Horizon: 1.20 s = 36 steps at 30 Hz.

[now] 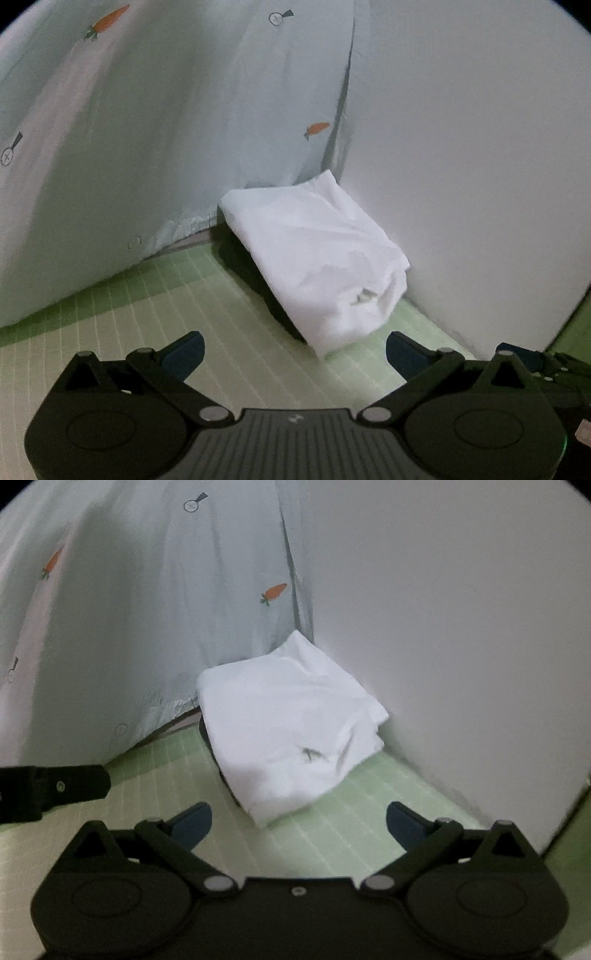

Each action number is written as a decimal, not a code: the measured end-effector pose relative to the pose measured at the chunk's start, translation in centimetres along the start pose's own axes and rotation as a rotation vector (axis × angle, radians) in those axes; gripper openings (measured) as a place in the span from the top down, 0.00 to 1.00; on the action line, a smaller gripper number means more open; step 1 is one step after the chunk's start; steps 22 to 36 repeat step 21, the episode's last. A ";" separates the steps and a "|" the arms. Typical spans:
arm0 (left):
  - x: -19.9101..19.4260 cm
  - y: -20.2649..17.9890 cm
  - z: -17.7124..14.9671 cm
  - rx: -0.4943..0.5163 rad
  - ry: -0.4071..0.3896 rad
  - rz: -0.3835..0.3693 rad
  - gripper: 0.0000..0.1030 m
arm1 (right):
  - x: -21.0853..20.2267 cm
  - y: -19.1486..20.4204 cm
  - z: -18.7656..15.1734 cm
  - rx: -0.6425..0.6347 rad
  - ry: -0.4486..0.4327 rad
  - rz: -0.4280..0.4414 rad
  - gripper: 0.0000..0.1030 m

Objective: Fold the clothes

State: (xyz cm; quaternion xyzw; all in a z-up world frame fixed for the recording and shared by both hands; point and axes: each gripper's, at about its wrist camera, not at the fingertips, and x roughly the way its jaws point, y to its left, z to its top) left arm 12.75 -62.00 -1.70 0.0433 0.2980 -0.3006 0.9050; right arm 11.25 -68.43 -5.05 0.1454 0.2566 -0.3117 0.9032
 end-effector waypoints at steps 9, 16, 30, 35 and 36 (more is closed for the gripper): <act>-2.7 2.4 -3.3 -0.004 0.045 -0.027 0.00 | -6.2 0.4 -3.8 -0.016 0.029 -0.041 0.01; -4.5 3.2 -4.7 -0.025 0.057 -0.040 0.00 | -7.5 0.4 -5.1 -0.007 0.044 -0.064 0.01; -4.9 3.3 -5.0 -0.022 0.069 -0.039 0.00 | -8.1 0.5 -5.4 -0.003 0.037 -0.066 0.01; -4.9 3.3 -5.0 -0.022 0.069 -0.039 0.00 | -8.1 0.5 -5.4 -0.003 0.037 -0.066 0.01; -4.9 3.3 -5.0 -0.022 0.069 -0.039 0.00 | -8.1 0.5 -5.4 -0.003 0.037 -0.066 0.01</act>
